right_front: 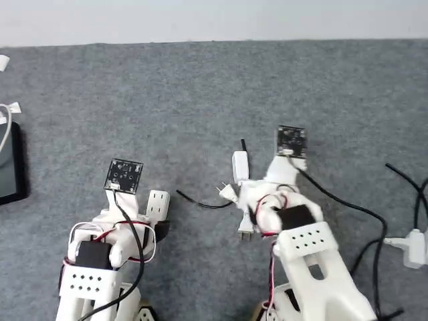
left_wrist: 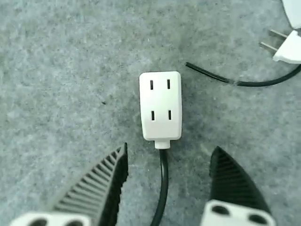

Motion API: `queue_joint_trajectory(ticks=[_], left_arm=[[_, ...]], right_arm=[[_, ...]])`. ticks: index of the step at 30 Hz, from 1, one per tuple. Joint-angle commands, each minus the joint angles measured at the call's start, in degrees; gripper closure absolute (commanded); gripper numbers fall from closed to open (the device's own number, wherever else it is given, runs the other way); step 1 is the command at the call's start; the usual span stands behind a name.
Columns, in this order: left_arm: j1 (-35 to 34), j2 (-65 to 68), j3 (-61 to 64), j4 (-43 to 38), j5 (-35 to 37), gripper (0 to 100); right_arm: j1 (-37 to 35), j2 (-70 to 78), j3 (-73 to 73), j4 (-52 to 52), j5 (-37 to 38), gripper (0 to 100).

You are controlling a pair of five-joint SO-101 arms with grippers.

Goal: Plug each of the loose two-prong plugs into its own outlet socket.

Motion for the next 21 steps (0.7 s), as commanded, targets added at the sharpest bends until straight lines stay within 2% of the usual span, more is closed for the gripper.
queue_joint_trajectory(ticks=[1, 6, 13, 21], left_arm=[[-0.26, -0.53, -0.48, -0.35, 0.0, 78], [-0.26, -0.53, 1.89, -3.6, 0.0, 78], [-0.26, -0.53, 1.89, -3.6, 0.0, 78], [-0.26, -0.53, 1.98, -3.6, 0.0, 78]], right_arm=[[-4.09, 1.71, -3.69, -0.84, -2.64, 97.2], [-7.43, 9.45, -3.6, -1.01, -3.78, 89.7], [-3.65, 21.49, -6.15, -0.48, -1.41, 92.9], [-2.07, 18.86, -8.26, 6.11, 0.09, 93.0]])
